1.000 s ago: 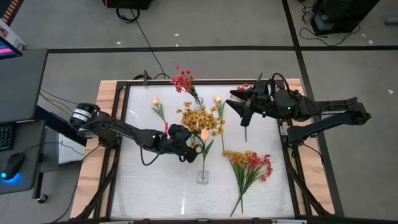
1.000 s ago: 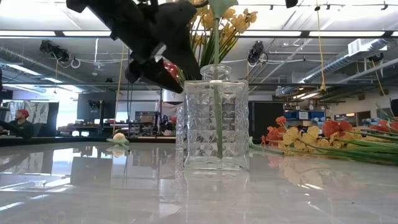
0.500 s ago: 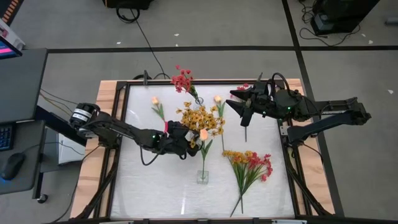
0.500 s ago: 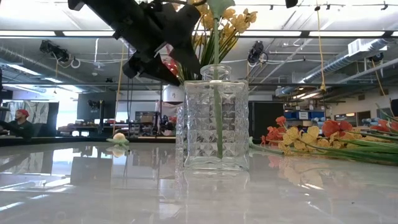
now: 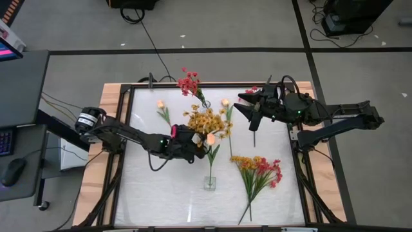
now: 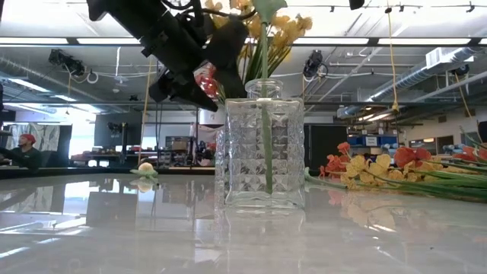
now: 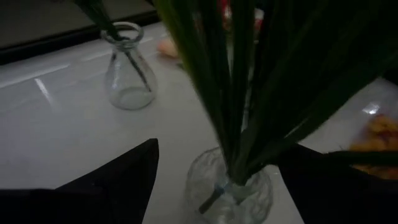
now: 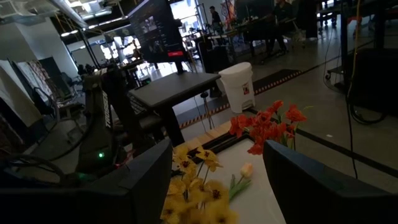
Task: Sort flowers into vase by color
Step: Put the left yellow flowers into the middle transparent vase, then put the top red flowers into the top transparent vase
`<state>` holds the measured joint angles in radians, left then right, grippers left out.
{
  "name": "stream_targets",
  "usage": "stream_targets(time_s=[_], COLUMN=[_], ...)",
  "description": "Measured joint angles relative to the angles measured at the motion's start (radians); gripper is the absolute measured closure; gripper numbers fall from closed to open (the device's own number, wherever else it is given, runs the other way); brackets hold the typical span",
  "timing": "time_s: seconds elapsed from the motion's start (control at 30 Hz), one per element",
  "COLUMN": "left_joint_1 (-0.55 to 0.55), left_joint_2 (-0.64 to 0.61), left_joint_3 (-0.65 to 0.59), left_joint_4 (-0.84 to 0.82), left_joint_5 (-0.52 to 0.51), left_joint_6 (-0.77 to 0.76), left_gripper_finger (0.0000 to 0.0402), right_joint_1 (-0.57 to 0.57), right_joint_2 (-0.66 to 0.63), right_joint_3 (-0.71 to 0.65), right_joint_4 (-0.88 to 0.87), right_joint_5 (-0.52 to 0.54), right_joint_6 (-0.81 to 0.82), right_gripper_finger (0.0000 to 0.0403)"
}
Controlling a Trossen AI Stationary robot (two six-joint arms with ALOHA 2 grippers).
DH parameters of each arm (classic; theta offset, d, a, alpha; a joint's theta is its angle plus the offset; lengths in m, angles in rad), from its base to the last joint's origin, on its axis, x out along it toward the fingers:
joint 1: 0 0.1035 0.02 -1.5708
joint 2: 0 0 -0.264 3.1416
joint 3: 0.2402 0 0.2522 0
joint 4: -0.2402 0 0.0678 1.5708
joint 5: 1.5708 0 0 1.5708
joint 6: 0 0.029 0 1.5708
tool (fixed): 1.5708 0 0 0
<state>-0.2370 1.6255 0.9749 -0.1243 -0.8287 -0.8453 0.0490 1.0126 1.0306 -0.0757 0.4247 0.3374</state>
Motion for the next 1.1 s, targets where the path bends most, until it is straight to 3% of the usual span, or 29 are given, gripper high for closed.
stream_targets(time_s=[0.3, 0.83, 1.1], left_joint_1=[0.000, -0.040, -0.054], left_joint_2=[0.001, 0.001, -0.018], left_joint_3=[-0.001, -0.001, -0.001], left_joint_4=[-0.021, -0.032, -0.153], left_joint_5=[-0.017, 0.171, 0.273], left_joint_6=[0.000, 0.003, -0.025], left_gripper_finger=[0.0074, 0.0074, 0.0074], right_joint_1=[0.000, 0.000, 0.000], right_joint_2=[0.000, 0.000, 0.000], right_joint_3=[0.000, 0.000, 0.000], right_joint_4=[0.000, 0.000, 0.000], right_joint_5=[0.000, 0.000, 0.000], right_joint_6=[0.000, 0.000, 0.000], right_gripper_finger=[0.0142, 0.0142, 0.0142])
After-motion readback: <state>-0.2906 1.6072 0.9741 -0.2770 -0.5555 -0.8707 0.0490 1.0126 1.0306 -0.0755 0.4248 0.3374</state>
